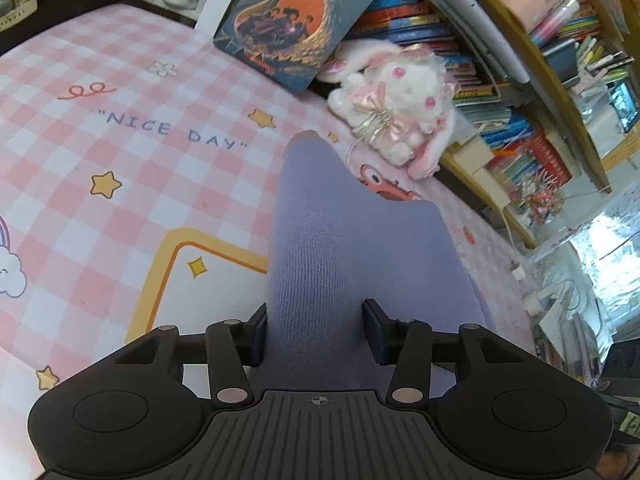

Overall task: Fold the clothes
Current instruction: 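Grasp the folded edge with the left gripper while the right gripper grasps the same edge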

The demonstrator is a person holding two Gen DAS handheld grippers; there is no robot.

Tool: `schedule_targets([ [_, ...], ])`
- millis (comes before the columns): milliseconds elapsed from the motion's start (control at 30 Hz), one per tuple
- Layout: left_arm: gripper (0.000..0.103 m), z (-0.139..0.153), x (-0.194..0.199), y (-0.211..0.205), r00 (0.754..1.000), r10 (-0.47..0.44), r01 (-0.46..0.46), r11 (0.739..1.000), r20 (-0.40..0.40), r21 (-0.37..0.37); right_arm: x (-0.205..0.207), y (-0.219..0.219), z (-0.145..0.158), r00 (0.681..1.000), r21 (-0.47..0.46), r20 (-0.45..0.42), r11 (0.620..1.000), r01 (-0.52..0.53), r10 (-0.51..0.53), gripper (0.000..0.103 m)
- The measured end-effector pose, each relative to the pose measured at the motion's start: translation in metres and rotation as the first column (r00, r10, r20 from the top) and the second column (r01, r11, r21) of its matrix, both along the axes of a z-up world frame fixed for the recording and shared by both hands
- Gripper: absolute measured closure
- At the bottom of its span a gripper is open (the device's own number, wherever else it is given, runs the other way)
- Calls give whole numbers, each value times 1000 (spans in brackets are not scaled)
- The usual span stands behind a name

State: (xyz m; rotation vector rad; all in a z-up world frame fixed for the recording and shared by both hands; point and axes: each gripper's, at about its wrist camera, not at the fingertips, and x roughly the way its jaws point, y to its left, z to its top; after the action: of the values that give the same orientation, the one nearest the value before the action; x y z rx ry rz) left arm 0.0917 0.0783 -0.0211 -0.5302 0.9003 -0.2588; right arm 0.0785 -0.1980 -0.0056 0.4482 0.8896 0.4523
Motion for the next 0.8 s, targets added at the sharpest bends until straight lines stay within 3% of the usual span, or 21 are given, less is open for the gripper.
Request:
schedule_targets([
  [467, 59, 37, 1, -25, 989, -29, 21, 998, 146, 55, -4, -15, 27, 987, -22, 157, 1000, -20, 24, 74],
  [800, 59, 42, 17, -16, 986, -38, 30, 998, 165, 53, 9, -8, 35, 980, -40, 196, 999, -17, 24, 74],
])
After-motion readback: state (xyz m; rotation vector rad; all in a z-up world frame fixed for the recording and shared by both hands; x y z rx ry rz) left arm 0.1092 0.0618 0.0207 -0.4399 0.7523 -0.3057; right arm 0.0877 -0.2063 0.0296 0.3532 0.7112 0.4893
